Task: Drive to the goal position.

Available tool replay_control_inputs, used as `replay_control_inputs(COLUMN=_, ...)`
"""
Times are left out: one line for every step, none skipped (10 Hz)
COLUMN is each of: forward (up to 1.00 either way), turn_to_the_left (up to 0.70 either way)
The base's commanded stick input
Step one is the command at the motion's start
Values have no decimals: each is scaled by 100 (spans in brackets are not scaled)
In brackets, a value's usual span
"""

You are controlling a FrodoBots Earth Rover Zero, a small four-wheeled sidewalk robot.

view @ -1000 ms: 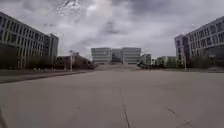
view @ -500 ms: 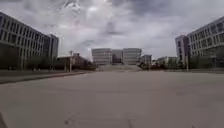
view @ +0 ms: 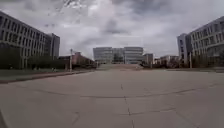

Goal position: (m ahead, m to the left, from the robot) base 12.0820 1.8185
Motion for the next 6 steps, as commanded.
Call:
replay_control_inputs(forward=100, turn_to_the_left=0)
replay_control_inputs(forward=100, turn_to_the_left=0)
replay_control_inputs(forward=100, turn_to_the_left=0)
replay_control_inputs(forward=100, turn_to_the_left=0)
replay_control_inputs(forward=100, turn_to_the_left=0)
replay_control_inputs(forward=100, turn_to_the_left=0)
